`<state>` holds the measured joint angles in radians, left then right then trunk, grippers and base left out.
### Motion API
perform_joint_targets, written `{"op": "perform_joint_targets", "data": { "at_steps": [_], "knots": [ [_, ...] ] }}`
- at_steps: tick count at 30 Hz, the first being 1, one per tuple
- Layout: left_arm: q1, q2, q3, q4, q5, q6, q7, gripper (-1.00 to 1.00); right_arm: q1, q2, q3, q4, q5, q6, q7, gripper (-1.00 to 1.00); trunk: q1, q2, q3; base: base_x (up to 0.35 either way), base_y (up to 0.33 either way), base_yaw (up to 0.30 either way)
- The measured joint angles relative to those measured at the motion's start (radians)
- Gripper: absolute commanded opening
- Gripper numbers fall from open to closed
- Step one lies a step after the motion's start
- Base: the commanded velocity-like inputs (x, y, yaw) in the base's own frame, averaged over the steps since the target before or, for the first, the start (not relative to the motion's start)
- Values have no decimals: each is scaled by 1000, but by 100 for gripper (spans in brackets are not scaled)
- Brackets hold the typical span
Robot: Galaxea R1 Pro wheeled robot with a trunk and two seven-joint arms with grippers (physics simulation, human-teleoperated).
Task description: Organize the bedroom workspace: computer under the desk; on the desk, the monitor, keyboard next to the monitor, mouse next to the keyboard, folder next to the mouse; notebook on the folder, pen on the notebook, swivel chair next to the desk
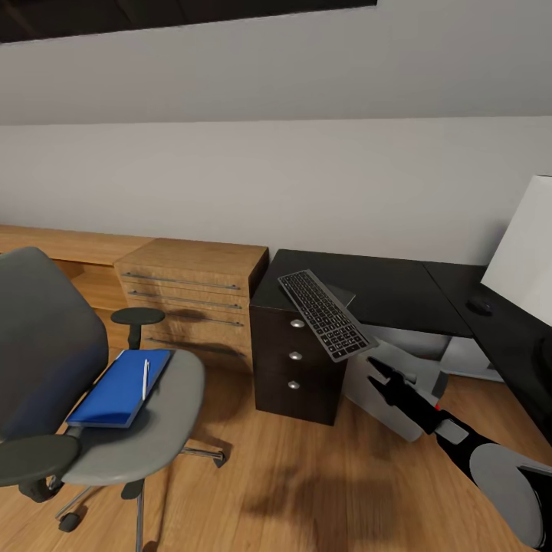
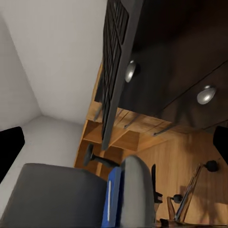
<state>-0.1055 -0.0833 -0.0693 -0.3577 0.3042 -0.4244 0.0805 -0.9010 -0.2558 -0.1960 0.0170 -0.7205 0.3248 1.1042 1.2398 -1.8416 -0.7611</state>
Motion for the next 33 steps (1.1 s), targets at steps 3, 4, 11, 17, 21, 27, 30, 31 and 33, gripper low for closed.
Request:
{"op": "perform_joint_targets", "data": {
  "at_steps": [3,4,11,17,21,27,30,31,33],
  "knots": [
    [0,0,0,0,0,0,0,100,0,-1,0,0,-27,62,19,100,0,0,0,0,0,0],
    [0,0,0,0,0,0,0,100,0,-1,0,0,-33,79,22,100,0,0,0,0,0,0],
    [0,0,0,0,0,0,0,100,0,-5,0,0,-58,196,38,100,0,0,0,0,0,0],
    [0,0,0,0,0,0,0,100,0,-6,0,-1,-61,209,41,100,0,0,0,0,0,0],
    [0,0,0,0,0,0,0,100,0,-6,0,-2,-60,208,39,100,0,0,0,23,-4,0],
    [0,1,0,0,0,0,-1,100,0,-4,0,-2,-59,202,36,100,0,0,0,129,-53,0],
    [0,1,0,0,0,0,-1,100,0,-1,1,-2,-58,176,35,100,0,0,0,61,-23,0],
    [0,0,0,0,0,0,-1,100,0,0,1,-2,-58,153,32,100,0,0,0,33,-12,0],
    [0,0,0,0,0,0,-1,100,0,2,1,-2,-58,107,22,100,0,0,0,19,-7,0]
  ]
}}
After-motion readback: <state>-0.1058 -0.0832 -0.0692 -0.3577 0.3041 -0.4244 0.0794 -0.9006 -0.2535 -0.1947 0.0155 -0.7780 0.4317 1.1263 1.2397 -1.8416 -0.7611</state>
